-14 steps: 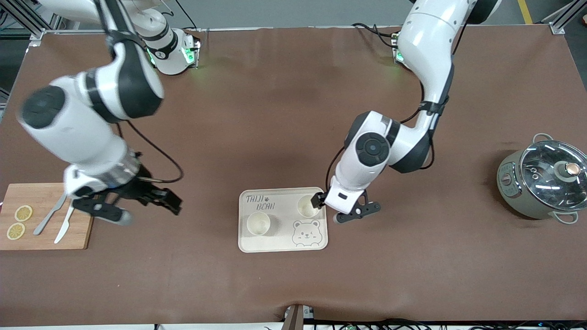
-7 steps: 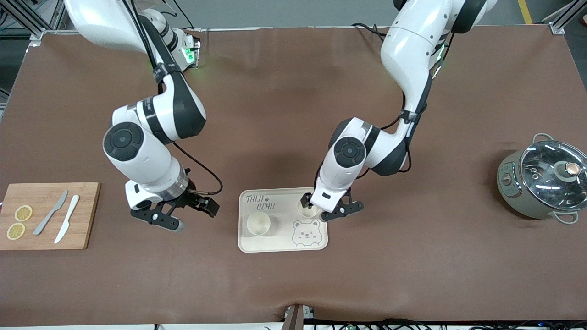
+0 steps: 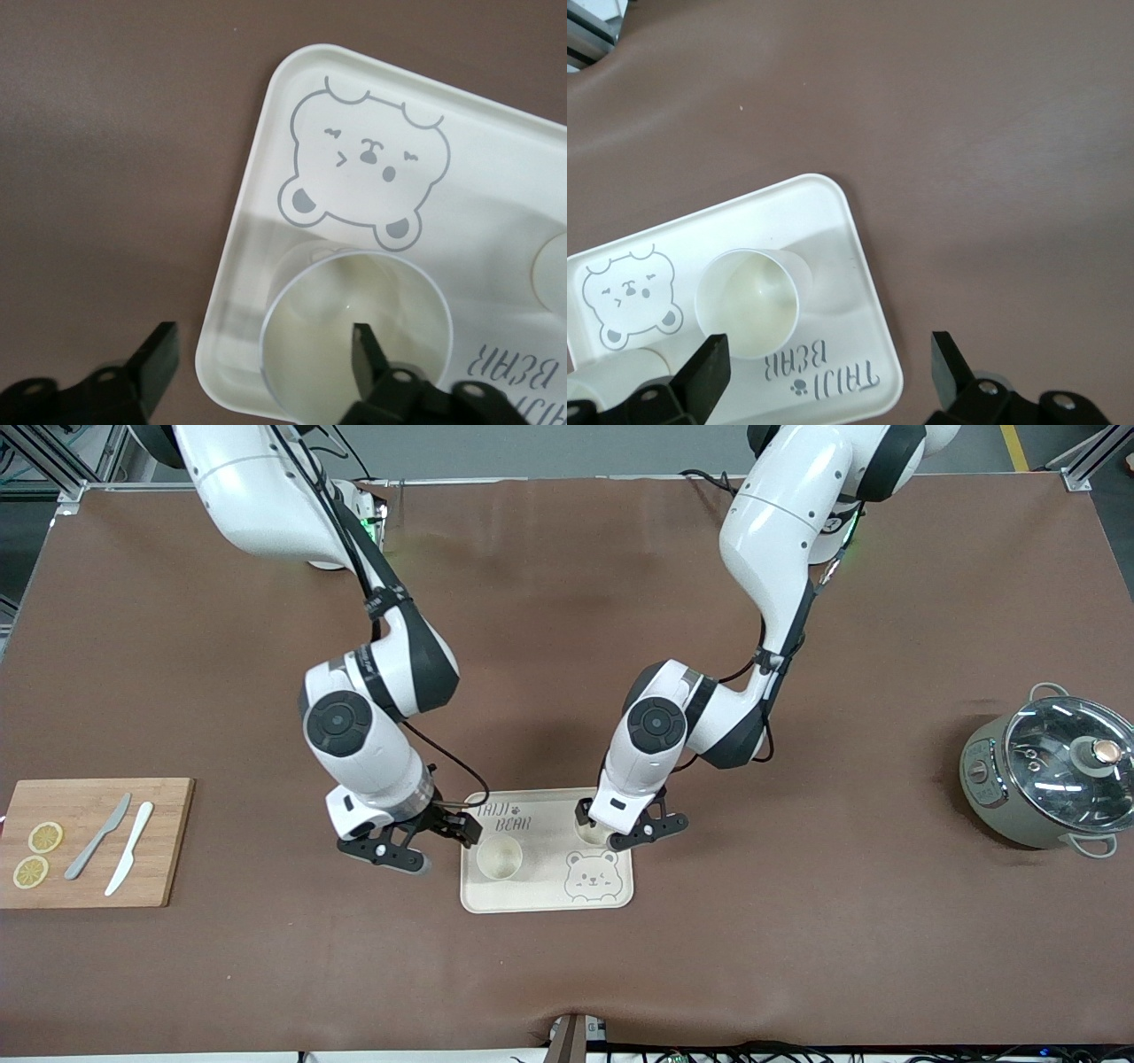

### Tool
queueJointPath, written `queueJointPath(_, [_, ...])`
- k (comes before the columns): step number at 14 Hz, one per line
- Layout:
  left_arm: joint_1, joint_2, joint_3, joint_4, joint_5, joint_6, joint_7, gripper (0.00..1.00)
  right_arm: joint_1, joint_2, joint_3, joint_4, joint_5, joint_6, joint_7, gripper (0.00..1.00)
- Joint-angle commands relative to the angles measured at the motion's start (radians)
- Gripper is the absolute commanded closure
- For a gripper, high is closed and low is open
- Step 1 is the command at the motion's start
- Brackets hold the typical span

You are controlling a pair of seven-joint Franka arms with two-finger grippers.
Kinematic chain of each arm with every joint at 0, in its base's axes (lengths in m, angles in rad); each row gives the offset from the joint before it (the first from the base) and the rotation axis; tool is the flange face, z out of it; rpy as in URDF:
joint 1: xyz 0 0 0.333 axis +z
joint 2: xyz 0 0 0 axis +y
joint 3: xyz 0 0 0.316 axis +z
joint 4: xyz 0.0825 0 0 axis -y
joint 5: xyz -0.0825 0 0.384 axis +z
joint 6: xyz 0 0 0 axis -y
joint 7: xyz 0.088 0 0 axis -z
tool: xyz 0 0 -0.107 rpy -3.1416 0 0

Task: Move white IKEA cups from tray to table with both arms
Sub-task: 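Close the left gripper on its cup while the right gripper grasps the other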

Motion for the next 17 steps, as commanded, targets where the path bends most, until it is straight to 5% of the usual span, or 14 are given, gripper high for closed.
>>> queueJointPath(1, [-0.011, 0.008, 0.016, 0.021, 0.019, 0.004, -0.035, 0.79, -0.002, 0.05, -0.004, 0.025, 0.011, 0.049, 0.006, 0.0])
queueJointPath(3, [-0.011, 0.008, 0.016, 0.021, 0.019, 0.008, -0.037, 1.0, 0.001, 0.081, -0.004, 0.025, 0.008, 0.071, 0.004, 0.0])
queueJointPath(17, [0.001, -0.057, 0.063, 0.021, 0.018, -0.044, -0.049, 1.0, 0.044, 0.159, -0.003, 0.027, 0.01, 0.187, 0.043, 0.0])
